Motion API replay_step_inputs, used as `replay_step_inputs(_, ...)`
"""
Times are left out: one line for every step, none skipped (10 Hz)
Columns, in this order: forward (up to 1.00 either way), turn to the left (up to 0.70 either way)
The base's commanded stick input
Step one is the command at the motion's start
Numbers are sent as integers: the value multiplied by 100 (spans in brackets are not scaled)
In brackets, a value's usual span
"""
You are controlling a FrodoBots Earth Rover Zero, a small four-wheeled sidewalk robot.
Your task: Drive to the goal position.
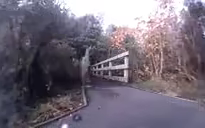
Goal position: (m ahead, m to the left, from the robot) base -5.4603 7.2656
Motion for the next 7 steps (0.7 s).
replay_step_inputs(0, 85)
replay_step_inputs(0, 85)
replay_step_inputs(0, 85)
replay_step_inputs(0, 85)
replay_step_inputs(0, 85)
replay_step_inputs(0, 85)
replay_step_inputs(0, 85)
